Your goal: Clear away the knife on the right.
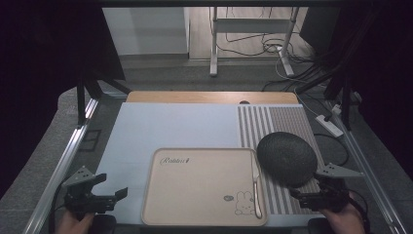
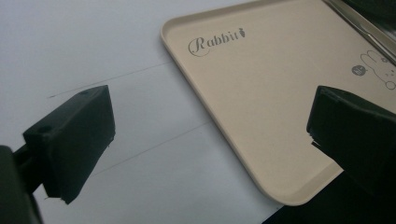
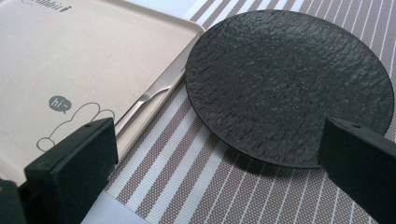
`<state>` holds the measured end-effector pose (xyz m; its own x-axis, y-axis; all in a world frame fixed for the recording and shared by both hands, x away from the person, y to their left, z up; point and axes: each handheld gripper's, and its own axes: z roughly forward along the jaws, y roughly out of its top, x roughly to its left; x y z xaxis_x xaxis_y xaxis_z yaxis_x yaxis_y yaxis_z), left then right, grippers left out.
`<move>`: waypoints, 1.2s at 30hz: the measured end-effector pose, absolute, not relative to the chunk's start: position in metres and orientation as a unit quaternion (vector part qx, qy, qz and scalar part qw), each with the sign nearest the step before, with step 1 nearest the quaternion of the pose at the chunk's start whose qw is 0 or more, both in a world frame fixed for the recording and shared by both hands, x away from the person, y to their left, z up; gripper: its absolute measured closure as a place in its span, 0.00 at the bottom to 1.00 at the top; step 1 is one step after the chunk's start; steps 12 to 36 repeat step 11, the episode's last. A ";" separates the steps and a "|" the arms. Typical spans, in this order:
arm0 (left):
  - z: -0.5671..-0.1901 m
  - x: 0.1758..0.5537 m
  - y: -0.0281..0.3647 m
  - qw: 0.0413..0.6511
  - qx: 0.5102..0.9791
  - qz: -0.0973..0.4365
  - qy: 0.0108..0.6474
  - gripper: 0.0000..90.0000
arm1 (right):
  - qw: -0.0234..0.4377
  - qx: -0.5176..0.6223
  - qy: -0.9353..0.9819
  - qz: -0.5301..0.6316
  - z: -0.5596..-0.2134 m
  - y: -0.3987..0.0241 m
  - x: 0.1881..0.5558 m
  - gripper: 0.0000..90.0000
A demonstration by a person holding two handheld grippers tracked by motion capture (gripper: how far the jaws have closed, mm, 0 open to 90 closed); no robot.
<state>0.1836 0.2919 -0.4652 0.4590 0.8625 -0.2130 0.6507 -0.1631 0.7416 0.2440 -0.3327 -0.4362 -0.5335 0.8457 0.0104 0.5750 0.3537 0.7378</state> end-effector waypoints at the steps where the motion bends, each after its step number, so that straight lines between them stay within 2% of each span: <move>1: -0.465 0.184 0.292 0.406 0.751 0.130 0.504 0.02 | 0.190 0.444 0.800 0.355 -0.436 -0.333 0.243 0.00; 36: -0.465 0.184 0.292 0.409 0.750 0.128 0.504 0.02 | 0.193 0.448 0.801 0.347 -0.436 -0.335 0.238 0.00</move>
